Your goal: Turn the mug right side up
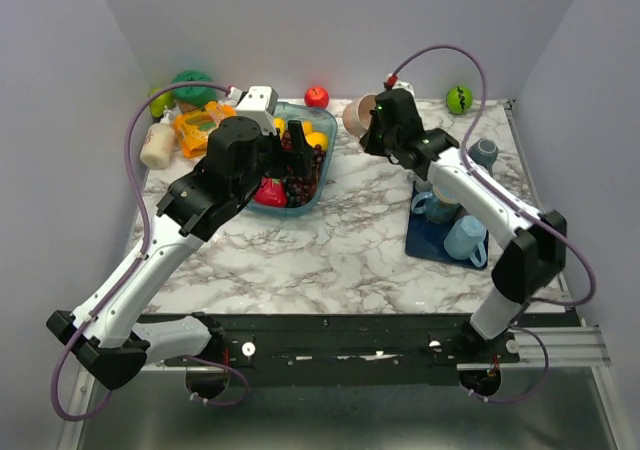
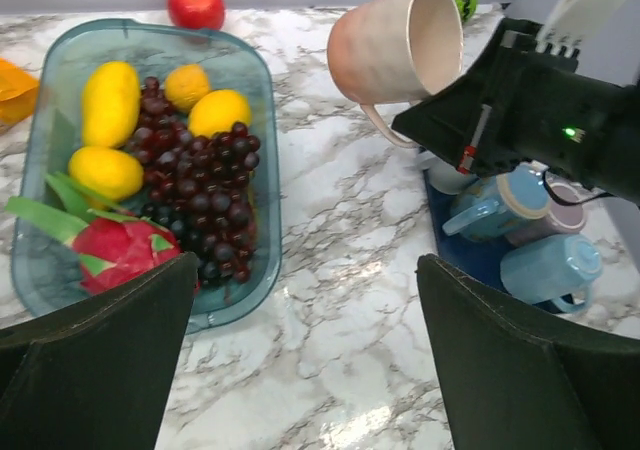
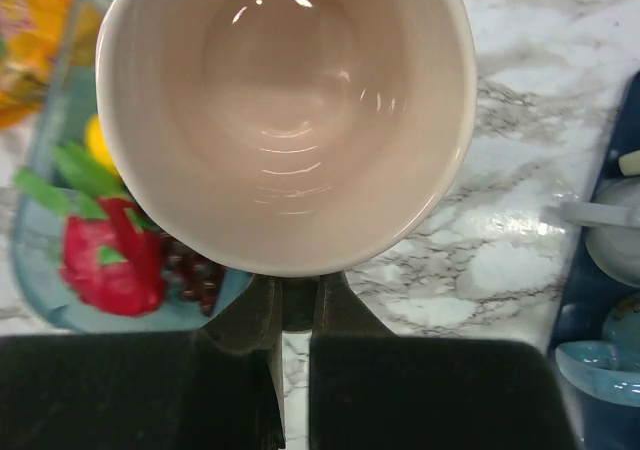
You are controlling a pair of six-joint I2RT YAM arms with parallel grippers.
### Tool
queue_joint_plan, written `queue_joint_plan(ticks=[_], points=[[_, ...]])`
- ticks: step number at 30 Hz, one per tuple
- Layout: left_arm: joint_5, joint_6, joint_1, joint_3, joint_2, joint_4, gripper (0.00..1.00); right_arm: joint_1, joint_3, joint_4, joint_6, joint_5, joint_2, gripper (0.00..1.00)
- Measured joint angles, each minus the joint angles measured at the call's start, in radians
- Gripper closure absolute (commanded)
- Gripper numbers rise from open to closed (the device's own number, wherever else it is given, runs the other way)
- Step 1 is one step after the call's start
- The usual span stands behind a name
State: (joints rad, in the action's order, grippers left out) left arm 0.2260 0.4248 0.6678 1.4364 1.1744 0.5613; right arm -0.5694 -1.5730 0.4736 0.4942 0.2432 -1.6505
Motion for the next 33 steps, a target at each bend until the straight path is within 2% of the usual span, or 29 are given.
queue_joint_plan(ticks=[10, 15, 18, 27, 30, 31, 33], points=[[0.089, -0.068, -0.004, -0.024, -0.056, 0.07, 0.01, -0.02, -0.267, 0.181, -0.026, 0.134, -0.378, 0.99], [0.089, -0.096, -0.006, -0.024, -0.044, 0.071, 0.01, -0.021, -0.349, 0.232, -0.033, 0.146, -0.473, 0.99], [0.089, -0.111, -0.006, -0.027, -0.042, 0.069, 0.01, -0.021, -0.462, 0.278, -0.034, 0.159, -0.572, 0.99], [0.079, -0.129, -0.008, -0.064, -0.042, 0.069, 0.01, -0.021, -0.518, 0.35, -0.031, 0.158, -0.68, 0.99], [0.075, -0.129, -0.008, -0.076, -0.042, 0.068, 0.01, -0.021, -0.531, 0.364, -0.031, 0.153, -0.683, 0.81], [0.074, -0.129, -0.008, -0.079, -0.042, 0.069, 0.01, -0.021, -0.537, 0.37, -0.03, 0.152, -0.685, 0.65], [0.072, -0.129, -0.008, -0.08, -0.043, 0.068, 0.01, -0.021, -0.549, 0.378, -0.025, 0.148, -0.69, 0.54]])
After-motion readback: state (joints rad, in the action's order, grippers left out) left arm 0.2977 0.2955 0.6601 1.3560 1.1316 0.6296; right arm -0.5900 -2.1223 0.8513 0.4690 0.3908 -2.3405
